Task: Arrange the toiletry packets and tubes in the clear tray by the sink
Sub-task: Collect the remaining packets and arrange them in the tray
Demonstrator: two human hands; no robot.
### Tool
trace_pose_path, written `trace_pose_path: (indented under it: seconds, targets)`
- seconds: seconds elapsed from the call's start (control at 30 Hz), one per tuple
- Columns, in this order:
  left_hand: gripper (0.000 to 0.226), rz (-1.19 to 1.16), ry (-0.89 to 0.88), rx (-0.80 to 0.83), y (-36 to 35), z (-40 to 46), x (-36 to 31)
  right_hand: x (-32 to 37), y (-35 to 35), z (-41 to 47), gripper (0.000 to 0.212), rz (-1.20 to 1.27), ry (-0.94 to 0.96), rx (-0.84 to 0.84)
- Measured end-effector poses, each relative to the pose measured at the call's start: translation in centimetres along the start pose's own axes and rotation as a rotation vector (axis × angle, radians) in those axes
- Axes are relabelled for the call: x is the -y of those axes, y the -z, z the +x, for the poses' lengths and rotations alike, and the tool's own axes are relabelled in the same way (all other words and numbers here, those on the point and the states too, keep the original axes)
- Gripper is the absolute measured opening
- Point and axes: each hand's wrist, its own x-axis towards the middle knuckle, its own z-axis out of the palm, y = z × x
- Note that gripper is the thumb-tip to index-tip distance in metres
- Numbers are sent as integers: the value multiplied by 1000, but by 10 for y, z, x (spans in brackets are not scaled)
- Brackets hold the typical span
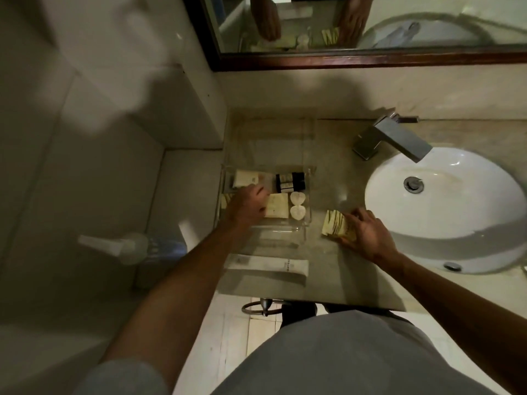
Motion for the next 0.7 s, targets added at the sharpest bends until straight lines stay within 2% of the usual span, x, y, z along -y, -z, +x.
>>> trace_pose_path:
  seconds: [0.07,0.17,0.37,0.47,0.7]
  targets:
    - [33,17,-23,63,-1,6,3,0,-1,-2,70,16,-10,4]
    - [20,49,-43,70,-9,11,2,-1,-2,-3,71,10,-8,2]
    - [28,34,74,-72,-20,3,-3,-1,-1,-4,73,10,-2,5]
    - [11,22,73,-79,-30,-10,-1,0,0,-5,74,30,-5,-13]
    - [18,-120,137,-103,-47,-41,0,0,-3,-7,76,24,5,-23]
